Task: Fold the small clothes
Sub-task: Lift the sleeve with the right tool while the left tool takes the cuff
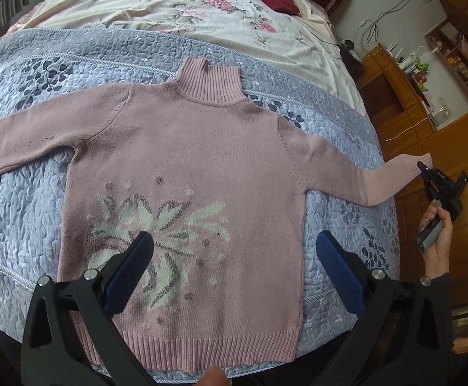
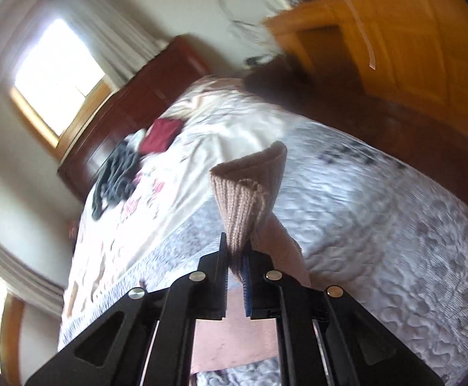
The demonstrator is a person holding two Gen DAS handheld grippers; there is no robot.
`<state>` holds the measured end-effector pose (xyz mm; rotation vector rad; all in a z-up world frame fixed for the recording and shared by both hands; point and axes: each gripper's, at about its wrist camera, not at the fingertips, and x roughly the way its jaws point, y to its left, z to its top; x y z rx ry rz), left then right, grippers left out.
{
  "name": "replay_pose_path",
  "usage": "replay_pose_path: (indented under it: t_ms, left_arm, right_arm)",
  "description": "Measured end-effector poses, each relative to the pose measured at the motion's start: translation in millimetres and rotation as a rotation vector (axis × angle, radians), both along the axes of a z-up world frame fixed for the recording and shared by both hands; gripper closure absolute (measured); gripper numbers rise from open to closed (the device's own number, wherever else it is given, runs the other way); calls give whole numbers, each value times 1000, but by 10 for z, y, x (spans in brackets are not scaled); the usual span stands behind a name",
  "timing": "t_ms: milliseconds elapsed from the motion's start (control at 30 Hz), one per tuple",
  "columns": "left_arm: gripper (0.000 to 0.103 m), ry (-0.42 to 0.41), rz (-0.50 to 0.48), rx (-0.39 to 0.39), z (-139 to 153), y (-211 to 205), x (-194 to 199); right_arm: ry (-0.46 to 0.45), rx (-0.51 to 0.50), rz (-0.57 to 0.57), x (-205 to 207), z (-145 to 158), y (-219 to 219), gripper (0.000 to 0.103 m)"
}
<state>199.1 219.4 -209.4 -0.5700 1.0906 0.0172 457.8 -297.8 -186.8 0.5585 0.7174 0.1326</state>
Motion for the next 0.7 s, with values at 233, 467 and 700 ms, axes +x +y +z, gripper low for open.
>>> replay_pose_path:
  t_ms: [233,467,700]
  left_arm:
    - [3,-53,-13,-88,34,258,203]
    - [3,-55,-40,-170,-106,453,543]
    - [3,-63,-73,-266,-375,546,960]
  right_arm:
    - [-49,-180,176,-91,269,1223,96]
    - [-35,-346,298,-178,-19,2224,96]
    - [41,-543,428,-320,-803,3132,97]
